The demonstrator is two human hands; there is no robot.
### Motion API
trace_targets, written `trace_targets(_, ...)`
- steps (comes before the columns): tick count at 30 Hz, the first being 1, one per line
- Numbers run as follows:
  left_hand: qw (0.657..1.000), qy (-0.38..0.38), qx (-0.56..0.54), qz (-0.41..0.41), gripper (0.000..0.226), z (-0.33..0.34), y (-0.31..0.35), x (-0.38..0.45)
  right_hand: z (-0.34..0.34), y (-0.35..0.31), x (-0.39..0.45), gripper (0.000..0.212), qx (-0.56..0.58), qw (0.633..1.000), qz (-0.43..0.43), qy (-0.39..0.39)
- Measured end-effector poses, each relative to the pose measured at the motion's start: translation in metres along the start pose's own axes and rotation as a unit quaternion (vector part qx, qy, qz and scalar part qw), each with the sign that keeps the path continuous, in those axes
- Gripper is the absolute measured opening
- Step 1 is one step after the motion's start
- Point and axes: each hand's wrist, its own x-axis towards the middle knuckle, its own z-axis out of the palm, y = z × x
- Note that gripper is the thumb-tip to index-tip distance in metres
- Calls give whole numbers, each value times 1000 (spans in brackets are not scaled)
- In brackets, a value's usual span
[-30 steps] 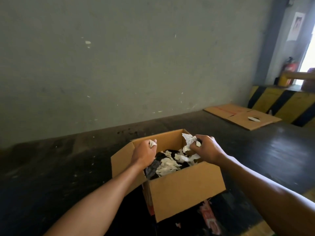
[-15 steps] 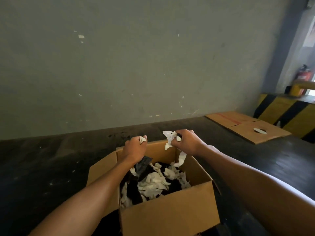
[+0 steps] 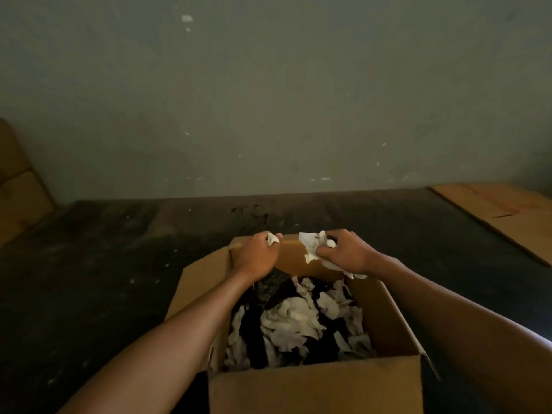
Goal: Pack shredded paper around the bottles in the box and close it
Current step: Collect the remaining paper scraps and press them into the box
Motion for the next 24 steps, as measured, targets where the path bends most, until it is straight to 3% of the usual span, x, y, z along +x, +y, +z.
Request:
trace_targets(3,998,-27,11,-59,41,8,-16,2,14,7,11,36,-2,998,-30,-52)
trace_targets(6,986,-81,36,-143,68,14,-28,1,33,18,23,33,-13,990,-48,-131)
trace_targets(7,978,-115,37,-170,70,16,-31,1,39,22,26,36,-30,986,-56,-156)
trace_targets(10,946,-214,69,-232,79,18,-41,-4,48,34,36,78,-80,971,-38,-224)
trace_targets(12,937,-247,66,-239,84,20,-48,-8,51,40,44,83,-57,972,-21,-229)
trace_targets(17,938,-260,111,-200,72,48,-61,-16,94,66,70,64,-46,985,34,-161)
trace_targets(21,909,-323,148,-217,74,87,-72,-16,159,92,73,53,-116,969,50,-212)
trace_targets(24,893,-356,170,-219,72,109,-80,-19,196,116,78,62,-51,971,78,-222)
